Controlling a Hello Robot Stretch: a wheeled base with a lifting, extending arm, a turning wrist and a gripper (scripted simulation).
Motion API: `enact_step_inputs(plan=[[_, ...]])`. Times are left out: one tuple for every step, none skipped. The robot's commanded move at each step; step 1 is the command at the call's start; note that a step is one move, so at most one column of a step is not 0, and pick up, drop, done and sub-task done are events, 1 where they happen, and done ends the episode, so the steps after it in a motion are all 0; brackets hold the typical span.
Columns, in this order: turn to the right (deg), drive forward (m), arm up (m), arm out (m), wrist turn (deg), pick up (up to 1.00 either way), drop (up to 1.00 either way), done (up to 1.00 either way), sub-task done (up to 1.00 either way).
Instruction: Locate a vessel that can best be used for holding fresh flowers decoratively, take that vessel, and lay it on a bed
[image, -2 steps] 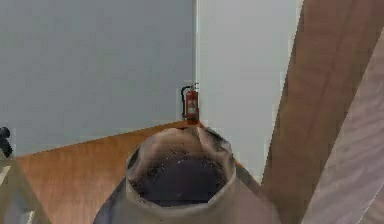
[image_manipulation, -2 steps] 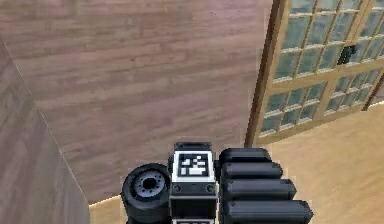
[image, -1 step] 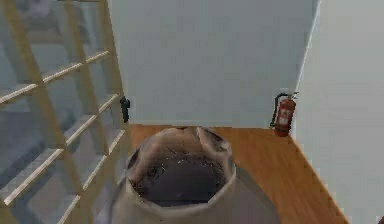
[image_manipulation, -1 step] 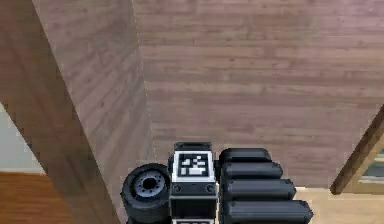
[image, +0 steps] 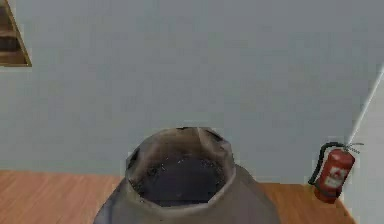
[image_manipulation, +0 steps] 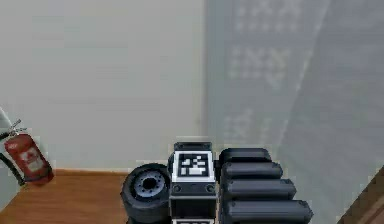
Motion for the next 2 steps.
enact_step_inputs(plan=[[45.0,0.00,0.00,0.00,0.0,0.00,0.00,0.00,0.00],[45.0,0.00,0.00,0.00,0.0,0.00,0.00,0.00,0.00]])
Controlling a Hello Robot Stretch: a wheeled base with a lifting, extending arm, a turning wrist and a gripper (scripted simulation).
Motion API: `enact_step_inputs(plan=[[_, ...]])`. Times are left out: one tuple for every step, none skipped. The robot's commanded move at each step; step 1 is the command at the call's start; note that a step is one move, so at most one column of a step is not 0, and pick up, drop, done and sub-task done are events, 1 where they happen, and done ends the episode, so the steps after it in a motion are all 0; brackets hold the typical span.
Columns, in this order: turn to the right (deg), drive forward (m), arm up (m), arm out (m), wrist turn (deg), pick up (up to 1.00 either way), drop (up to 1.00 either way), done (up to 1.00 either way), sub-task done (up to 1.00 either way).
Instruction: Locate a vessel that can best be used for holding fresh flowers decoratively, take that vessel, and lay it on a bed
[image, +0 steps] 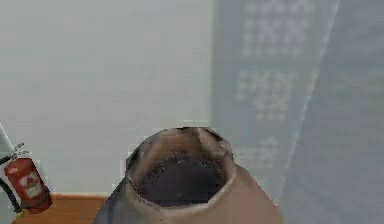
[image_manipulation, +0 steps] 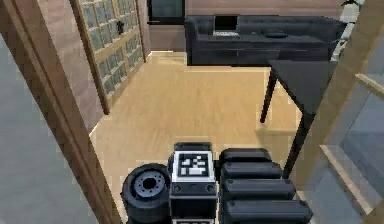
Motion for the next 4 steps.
enact_step_inputs(plan=[[0.0,0.10,0.00,0.00,0.0,0.00,0.00,0.00,0.00],[-45.0,0.00,0.00,0.00,0.0,0.00,0.00,0.00,0.00],[-36.0,0.00,0.00,0.00,0.0,0.00,0.00,0.00,0.00],[-3.0,0.00,0.00,0.00,0.0,0.00,0.00,0.00,0.00]])
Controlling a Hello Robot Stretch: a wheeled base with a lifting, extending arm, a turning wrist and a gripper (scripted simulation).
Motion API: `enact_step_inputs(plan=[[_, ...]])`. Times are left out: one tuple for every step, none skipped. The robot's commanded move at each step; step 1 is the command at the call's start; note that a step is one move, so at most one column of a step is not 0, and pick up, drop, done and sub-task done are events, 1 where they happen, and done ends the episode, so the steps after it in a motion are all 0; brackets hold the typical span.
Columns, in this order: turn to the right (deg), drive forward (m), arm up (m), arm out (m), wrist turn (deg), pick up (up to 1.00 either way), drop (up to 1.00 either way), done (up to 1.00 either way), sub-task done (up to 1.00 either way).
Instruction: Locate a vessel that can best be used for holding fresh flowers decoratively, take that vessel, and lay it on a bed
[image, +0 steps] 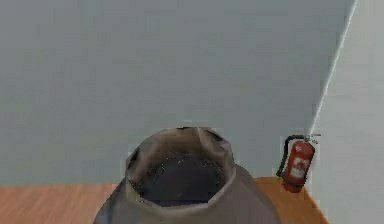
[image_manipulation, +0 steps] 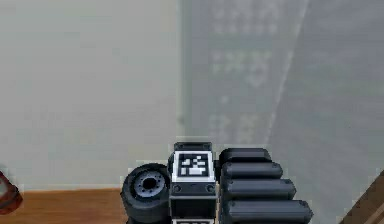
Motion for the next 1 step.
enact_step_inputs(plan=[[0.0,0.40,0.00,0.00,0.0,0.00,0.00,0.00,0.00]])
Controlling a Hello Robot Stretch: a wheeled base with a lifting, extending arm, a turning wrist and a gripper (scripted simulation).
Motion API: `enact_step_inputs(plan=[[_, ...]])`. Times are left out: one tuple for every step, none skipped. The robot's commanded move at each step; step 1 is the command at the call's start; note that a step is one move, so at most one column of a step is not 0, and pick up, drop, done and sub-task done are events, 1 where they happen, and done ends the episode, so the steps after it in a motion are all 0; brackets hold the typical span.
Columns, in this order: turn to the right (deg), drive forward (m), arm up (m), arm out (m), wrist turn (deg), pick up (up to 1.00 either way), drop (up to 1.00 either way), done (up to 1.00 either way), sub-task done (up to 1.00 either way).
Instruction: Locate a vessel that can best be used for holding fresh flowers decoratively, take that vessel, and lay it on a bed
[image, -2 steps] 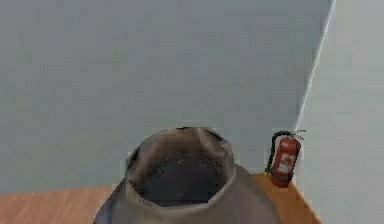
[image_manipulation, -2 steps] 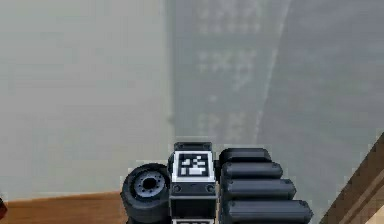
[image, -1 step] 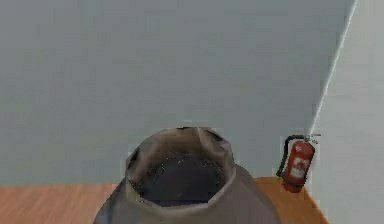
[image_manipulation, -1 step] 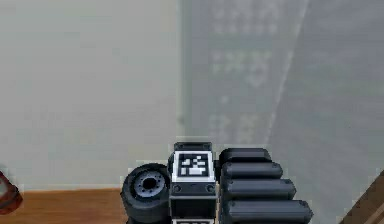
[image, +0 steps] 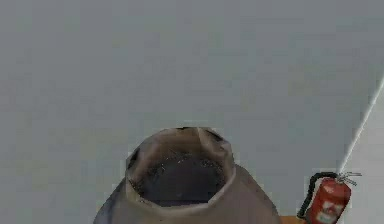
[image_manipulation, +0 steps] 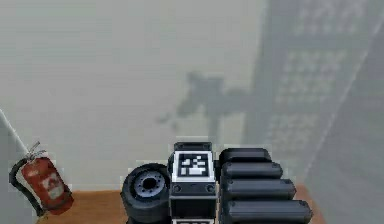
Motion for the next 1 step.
enact_step_inputs(plan=[[-15.0,0.00,0.00,0.00,0.0,0.00,0.00,0.00,0.00]])
